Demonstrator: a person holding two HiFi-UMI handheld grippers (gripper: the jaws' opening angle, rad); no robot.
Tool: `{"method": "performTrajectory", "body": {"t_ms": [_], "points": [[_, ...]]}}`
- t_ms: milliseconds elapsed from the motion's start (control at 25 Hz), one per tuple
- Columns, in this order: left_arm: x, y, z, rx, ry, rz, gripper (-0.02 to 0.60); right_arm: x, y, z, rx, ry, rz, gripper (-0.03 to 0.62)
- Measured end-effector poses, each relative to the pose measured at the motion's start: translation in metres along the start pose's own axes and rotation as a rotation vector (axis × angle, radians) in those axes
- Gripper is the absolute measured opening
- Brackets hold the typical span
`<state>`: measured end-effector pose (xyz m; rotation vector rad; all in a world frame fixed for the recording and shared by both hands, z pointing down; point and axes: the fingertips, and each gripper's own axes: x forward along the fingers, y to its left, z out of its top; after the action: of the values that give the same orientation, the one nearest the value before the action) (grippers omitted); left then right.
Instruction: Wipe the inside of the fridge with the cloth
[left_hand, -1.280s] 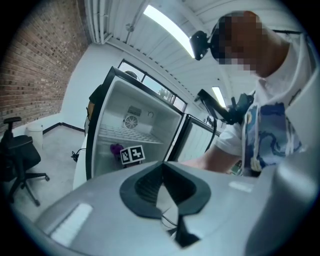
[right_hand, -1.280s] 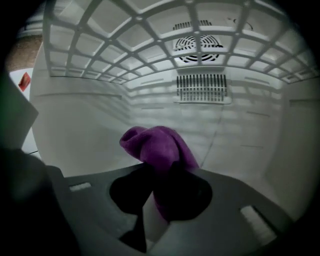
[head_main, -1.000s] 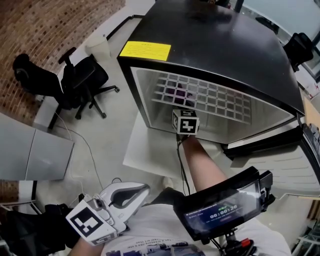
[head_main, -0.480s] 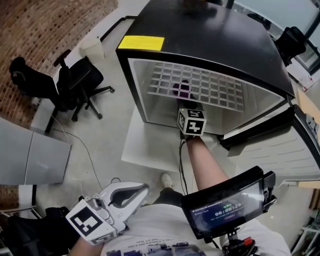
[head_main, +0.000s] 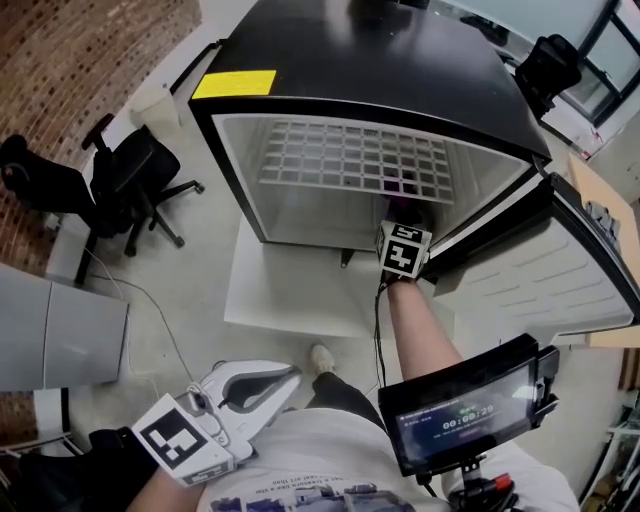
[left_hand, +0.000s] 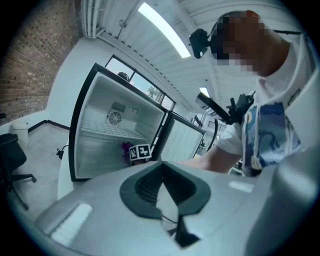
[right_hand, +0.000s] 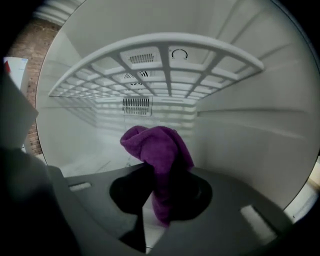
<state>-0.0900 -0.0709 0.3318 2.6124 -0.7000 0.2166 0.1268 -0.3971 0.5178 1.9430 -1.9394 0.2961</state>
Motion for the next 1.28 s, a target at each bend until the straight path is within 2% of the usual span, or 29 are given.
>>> {"method": "performTrajectory", "body": {"t_ms": [80, 320, 920, 1120, 1280], "points": [[-0.001, 0.000, -0.002, 0.004, 0.010, 0.007, 0.008, 0.005, 0.002, -0.011, 0.007, 0.032, 0.008, 0.074], [-0.005, 0.006, -0.003, -0.005, 0.014, 0.055, 0.008, 0.017, 0.044, -0.018, 0.021, 0.061, 0.121, 0.074], [-0.037, 0.030, -0.005, -0.067, -0.032, 0.207, 0.008, 0.028, 0.199, -0.002, -0.005, 0.052, 0.417, 0.074], [-0.046, 0.035, -0.004, -0.075, -0.043, 0.231, 0.008, 0.025, 0.234, 0.005, 0.026, 0.050, 0.519, 0.074], [-0.048, 0.038, -0.003, -0.067, -0.043, 0.225, 0.008, 0.019, 0.244, 0.012, 0.060, 0.040, 0.574, 0.074]]}}
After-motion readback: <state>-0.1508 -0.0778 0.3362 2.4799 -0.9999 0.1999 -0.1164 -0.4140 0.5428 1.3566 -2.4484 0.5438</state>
